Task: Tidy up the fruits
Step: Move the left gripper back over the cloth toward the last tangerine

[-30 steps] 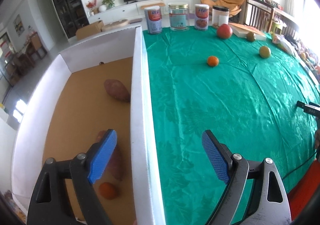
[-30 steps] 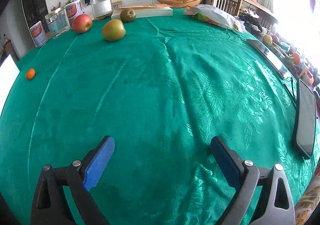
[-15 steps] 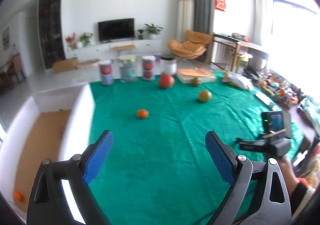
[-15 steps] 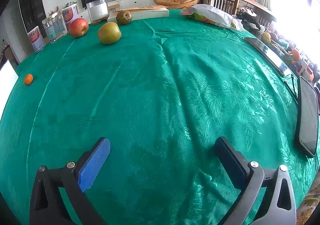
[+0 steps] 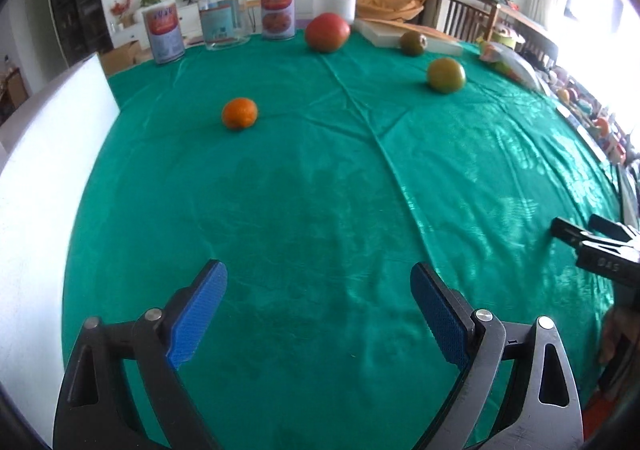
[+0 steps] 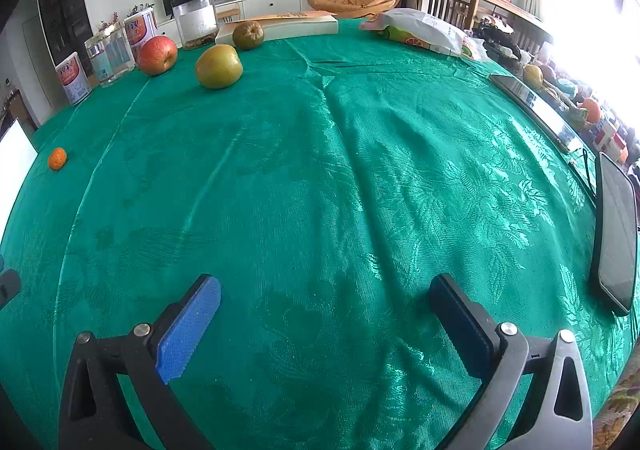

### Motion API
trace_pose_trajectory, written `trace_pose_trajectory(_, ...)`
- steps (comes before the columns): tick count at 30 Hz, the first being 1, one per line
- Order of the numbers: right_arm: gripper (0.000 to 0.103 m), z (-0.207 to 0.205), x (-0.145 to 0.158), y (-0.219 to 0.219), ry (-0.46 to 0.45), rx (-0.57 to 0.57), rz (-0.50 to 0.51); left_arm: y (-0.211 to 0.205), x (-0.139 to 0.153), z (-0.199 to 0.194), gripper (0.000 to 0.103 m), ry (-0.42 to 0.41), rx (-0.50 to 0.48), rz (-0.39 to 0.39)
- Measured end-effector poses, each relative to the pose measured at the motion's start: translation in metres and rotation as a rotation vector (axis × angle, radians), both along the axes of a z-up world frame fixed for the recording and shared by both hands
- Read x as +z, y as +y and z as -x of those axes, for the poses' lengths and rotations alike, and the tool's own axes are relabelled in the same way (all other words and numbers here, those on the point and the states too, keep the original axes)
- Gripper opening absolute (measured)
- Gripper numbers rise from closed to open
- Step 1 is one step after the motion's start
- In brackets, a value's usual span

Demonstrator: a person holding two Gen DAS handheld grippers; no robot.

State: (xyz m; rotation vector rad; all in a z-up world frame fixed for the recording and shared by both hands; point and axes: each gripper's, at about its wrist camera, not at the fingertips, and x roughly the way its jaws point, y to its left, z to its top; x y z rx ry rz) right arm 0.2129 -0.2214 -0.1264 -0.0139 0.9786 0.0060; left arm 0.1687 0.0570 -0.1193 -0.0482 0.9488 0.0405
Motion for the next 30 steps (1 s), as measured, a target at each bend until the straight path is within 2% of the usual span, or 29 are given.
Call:
trace_pose_trajectory(2,0.103,0.000,0.000,0.000,0.000,0.000,0.000,0.007,-0.011,-0.005,0.094,0.021,0.017,0.007)
trace_pose_trajectory(5,0.103,0.000,0.000,0.000,0.000,0.000,0.000,0.011,-0.015,-0.004,0.094,-0.001,0.026,-0.019)
trace_pose_trajectory(14,0.103,0.000,0.000,0.000,0.000,0.000,0.000,0.009,-0.015,-0.006,0.100,-0.004,0.014,-0.019)
trace_pose_trajectory(30,0.103,-0.001,0.000,0.000,0.000,0.001,0.000,0.009,-0.015,-0.006,0.100,-0.004,0.014,-0.019)
